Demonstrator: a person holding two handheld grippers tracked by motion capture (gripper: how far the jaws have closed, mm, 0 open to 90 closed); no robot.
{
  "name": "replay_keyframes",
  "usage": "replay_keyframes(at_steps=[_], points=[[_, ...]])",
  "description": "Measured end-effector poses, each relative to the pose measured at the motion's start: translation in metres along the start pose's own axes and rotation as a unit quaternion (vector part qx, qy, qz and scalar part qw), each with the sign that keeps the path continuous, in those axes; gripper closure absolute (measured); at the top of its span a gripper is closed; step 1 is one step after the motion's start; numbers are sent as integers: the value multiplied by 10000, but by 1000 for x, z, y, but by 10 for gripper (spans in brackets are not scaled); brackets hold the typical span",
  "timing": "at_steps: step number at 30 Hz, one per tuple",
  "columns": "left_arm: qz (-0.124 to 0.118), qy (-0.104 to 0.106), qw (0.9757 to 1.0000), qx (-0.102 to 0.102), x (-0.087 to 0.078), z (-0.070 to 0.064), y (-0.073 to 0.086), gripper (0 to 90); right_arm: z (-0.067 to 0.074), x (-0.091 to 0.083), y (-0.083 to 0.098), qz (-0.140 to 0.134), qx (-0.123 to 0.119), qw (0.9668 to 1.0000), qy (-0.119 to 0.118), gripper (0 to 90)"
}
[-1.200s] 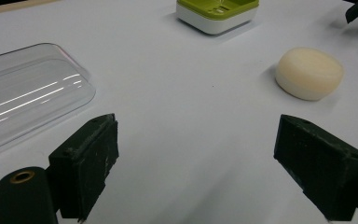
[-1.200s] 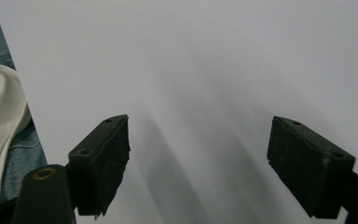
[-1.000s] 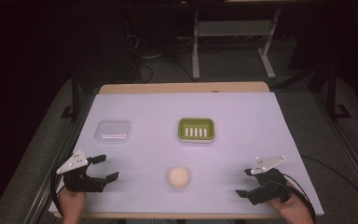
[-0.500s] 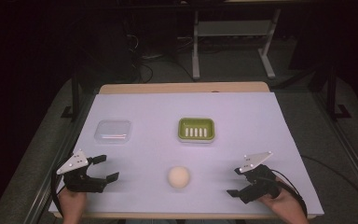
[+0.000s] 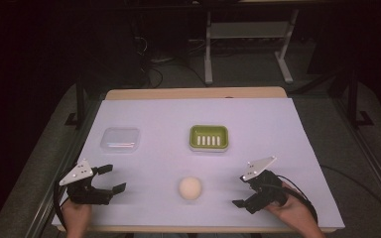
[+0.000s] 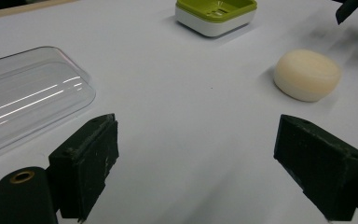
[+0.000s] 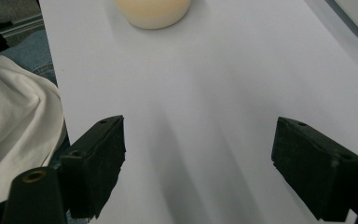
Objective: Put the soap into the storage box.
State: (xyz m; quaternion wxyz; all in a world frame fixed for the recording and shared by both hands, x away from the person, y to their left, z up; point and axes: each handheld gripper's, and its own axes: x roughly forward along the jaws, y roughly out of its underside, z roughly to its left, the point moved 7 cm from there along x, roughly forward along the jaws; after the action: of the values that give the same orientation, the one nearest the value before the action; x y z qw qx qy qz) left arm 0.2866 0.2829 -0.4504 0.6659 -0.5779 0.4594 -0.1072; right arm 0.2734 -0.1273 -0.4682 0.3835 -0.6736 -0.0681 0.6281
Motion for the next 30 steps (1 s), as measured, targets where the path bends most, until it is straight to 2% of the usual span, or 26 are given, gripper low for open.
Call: replay_keyframes(at_steps=[14, 30], points=[[-27, -18, 10000, -3, -1, 0, -1, 131, 1, 8, -13, 113, -163, 9998, -82, 164], [-45, -31, 10000, 7, -2, 1, -1, 131, 3, 15, -30, 99, -377, 9992, -125, 164]])
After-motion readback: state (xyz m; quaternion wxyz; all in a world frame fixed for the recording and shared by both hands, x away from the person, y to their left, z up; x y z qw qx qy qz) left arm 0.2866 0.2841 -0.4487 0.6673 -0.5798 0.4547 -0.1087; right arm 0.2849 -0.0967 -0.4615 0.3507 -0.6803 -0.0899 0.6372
